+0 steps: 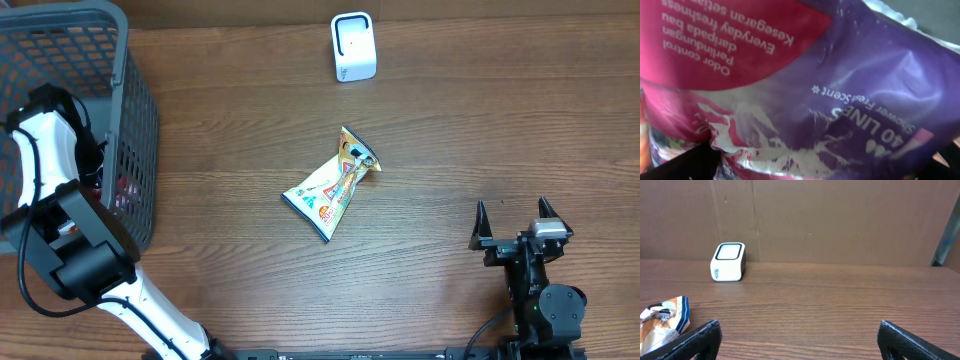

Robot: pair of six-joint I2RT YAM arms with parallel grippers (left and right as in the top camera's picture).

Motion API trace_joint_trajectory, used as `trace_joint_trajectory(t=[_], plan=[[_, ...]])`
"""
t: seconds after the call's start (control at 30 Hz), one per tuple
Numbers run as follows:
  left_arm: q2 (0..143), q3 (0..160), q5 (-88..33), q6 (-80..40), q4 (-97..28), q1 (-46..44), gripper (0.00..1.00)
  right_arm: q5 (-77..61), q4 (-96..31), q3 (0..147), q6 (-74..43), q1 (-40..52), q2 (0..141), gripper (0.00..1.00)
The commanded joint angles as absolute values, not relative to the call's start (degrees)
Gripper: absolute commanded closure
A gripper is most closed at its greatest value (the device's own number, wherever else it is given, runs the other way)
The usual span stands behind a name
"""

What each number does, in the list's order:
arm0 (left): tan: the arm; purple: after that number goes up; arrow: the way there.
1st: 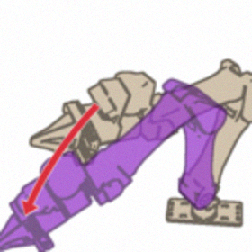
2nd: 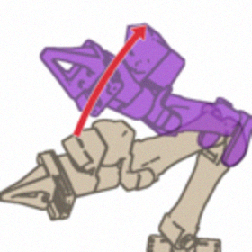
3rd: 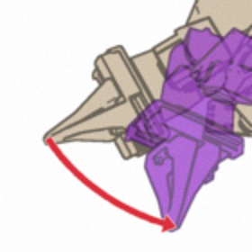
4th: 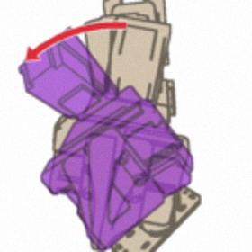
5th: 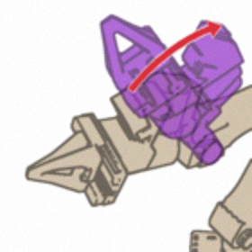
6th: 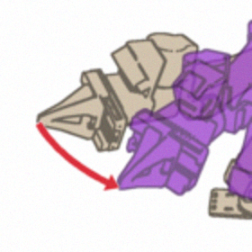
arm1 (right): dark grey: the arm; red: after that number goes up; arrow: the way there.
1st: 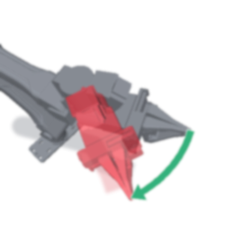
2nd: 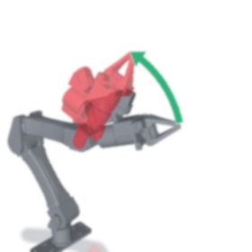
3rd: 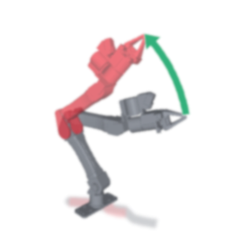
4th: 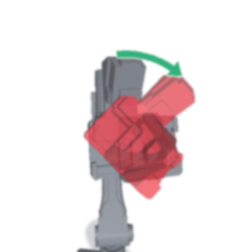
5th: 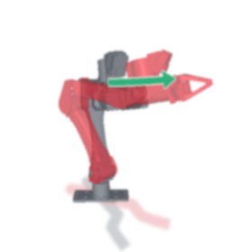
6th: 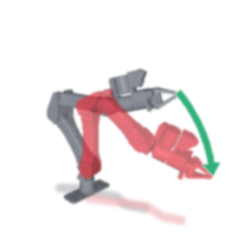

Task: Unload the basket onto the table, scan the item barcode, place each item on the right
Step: 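Return the left gripper to the basket and grasp the purple bag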

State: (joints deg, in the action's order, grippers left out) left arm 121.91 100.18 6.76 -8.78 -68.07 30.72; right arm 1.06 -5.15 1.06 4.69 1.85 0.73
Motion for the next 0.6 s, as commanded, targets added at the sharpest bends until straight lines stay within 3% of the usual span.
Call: trace_joint_trajectory(t=[0.0,0.1,0.13,0.2,0.57], plan=[[122.58,95.66,8.08,-7.25,-65.82,30.61,0.17,1.37,-4.82,0.47,4.56,1.54,0.16,0.00],[122.56,95.48,9.67,-7.25,-65.49,30.65,0.68,1.37,-4.82,0.47,4.56,1.54,0.16,0.00],[122.56,95.85,9.67,-7.25,-65.78,30.72,0.81,1.39,-4.82,0.47,4.56,1.54,0.16,0.00],[122.56,97.17,9.61,-7.29,-67.00,30.74,0.96,1.37,-4.82,0.47,4.56,1.54,0.16,0.00],[120.73,126.15,3.51,-10.31,-82.00,30.79,0.96,1.39,-4.82,0.47,4.56,1.54,0.16,0.00]])
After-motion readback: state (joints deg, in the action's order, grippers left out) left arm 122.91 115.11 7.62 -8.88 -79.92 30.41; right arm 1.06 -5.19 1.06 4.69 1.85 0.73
